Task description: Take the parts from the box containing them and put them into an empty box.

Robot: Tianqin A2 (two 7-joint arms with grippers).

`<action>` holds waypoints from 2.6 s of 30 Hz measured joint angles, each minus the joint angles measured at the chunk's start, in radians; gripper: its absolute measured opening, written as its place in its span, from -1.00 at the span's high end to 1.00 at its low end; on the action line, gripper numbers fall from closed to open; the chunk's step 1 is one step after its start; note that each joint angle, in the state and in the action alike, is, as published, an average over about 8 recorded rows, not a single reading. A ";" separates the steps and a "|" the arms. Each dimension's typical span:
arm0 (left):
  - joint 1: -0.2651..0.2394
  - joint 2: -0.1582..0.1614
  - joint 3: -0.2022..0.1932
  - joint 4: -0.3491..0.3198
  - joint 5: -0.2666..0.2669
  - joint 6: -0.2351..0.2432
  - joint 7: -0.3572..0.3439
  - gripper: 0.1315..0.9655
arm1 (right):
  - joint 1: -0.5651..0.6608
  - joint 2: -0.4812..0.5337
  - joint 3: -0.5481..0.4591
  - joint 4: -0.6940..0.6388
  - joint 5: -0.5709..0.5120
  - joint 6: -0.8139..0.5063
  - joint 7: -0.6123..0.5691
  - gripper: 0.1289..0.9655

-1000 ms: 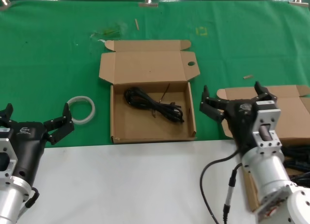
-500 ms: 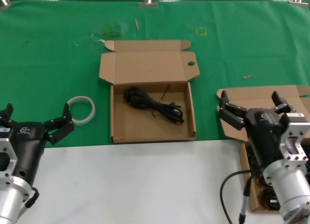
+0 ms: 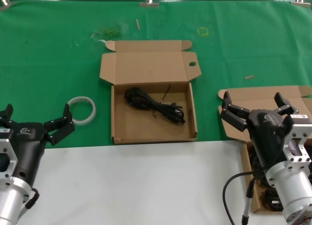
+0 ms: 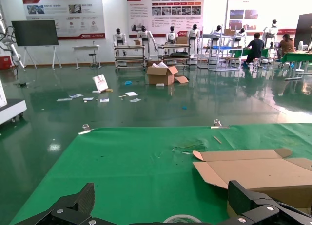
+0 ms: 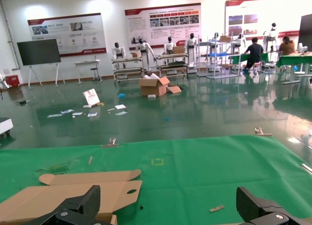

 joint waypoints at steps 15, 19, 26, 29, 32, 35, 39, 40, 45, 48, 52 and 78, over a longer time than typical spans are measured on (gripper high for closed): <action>0.000 0.000 0.000 0.000 0.000 0.000 0.000 -1.00 | 0.000 0.000 0.000 0.000 0.000 0.000 0.000 -1.00; 0.000 0.000 0.000 0.000 0.000 0.000 0.000 -1.00 | 0.000 0.000 0.000 0.000 0.000 0.000 0.000 -1.00; 0.000 0.000 0.000 0.000 0.000 0.000 0.000 -1.00 | 0.000 0.000 0.000 0.000 0.000 0.000 0.000 -1.00; 0.000 0.000 0.000 0.000 0.000 0.000 0.000 -1.00 | 0.000 0.000 0.000 0.000 0.000 0.000 0.000 -1.00; 0.000 0.000 0.000 0.000 0.000 0.000 0.000 -1.00 | 0.000 0.000 0.000 0.000 0.000 0.000 0.000 -1.00; 0.000 0.000 0.000 0.000 0.000 0.000 0.000 -1.00 | 0.000 0.000 0.000 0.000 0.000 0.000 0.000 -1.00; 0.000 0.000 0.000 0.000 0.000 0.000 0.000 -1.00 | 0.000 0.000 0.000 0.000 0.000 0.000 0.000 -1.00; 0.000 0.000 0.000 0.000 0.000 0.000 0.000 -1.00 | 0.000 0.000 0.000 0.000 0.000 0.000 0.000 -1.00; 0.000 0.000 0.000 0.000 0.000 0.000 0.000 -1.00 | 0.000 0.000 0.000 0.000 0.000 0.000 0.000 -1.00; 0.000 0.000 0.000 0.000 0.000 0.000 0.000 -1.00 | 0.000 0.000 0.000 0.000 0.000 0.000 0.000 -1.00; 0.000 0.000 0.000 0.000 0.000 0.000 0.000 -1.00 | 0.000 0.000 0.000 0.000 0.000 0.000 0.000 -1.00; 0.000 0.000 0.000 0.000 0.000 0.000 0.000 -1.00 | 0.000 0.000 0.000 0.000 0.000 0.000 0.000 -1.00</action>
